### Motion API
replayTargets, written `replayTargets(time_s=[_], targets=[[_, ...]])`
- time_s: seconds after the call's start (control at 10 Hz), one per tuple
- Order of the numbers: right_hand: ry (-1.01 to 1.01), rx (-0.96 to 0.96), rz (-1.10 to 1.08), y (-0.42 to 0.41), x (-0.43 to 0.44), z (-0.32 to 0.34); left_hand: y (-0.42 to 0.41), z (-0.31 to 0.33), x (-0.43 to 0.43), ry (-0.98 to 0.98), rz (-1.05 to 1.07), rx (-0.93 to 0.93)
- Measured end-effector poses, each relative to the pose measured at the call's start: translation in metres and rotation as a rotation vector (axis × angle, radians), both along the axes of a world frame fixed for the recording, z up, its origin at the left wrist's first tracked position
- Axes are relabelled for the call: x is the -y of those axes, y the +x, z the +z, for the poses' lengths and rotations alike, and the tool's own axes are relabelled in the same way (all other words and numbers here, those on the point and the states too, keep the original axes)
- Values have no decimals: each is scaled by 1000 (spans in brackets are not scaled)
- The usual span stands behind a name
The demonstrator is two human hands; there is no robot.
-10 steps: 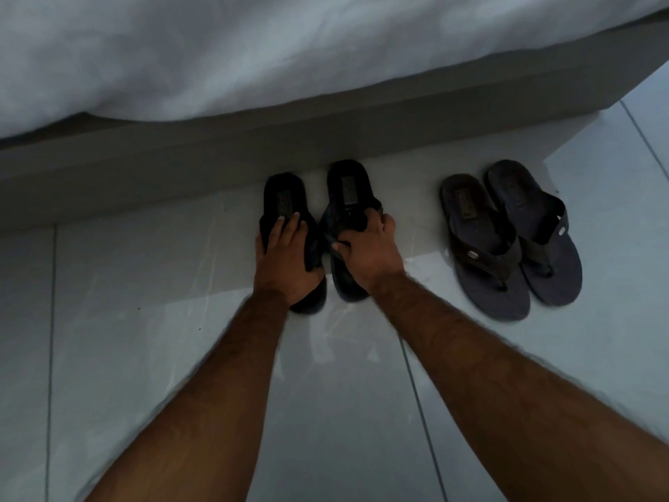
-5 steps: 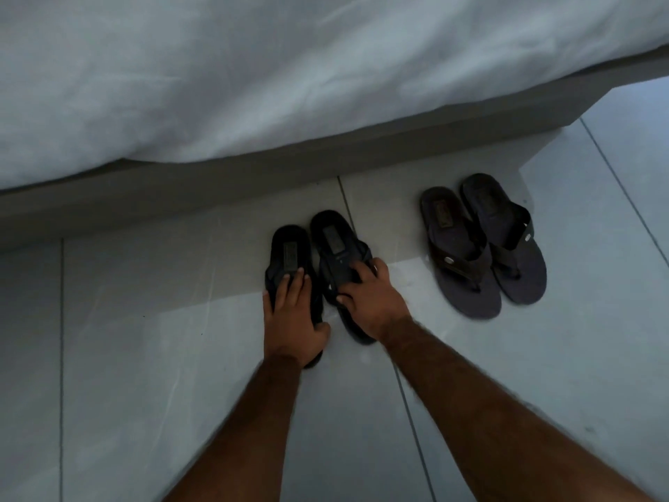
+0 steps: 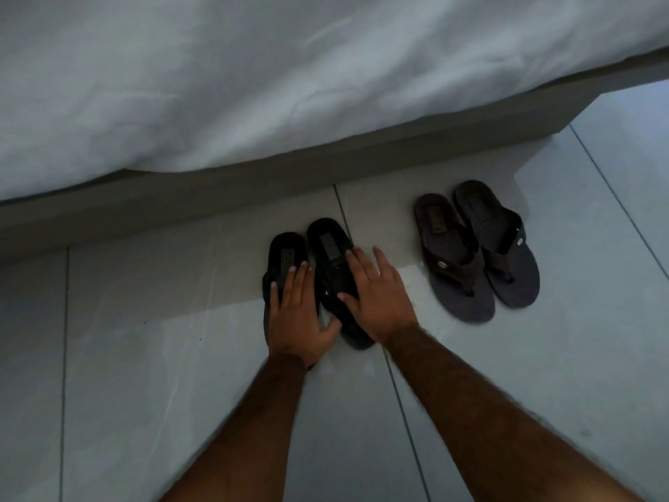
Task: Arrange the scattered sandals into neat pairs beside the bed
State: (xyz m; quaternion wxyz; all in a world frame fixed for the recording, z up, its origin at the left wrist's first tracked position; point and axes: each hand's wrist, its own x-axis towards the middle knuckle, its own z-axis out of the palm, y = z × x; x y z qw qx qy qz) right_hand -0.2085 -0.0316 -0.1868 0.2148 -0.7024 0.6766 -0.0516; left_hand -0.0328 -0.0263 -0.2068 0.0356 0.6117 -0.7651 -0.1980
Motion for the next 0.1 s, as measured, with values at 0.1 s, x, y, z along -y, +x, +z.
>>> replayTargets(time_s=[0.1], targets=[[-67,-95,-66,-21,4,28,-21,28,11,-55,-60,-35]])
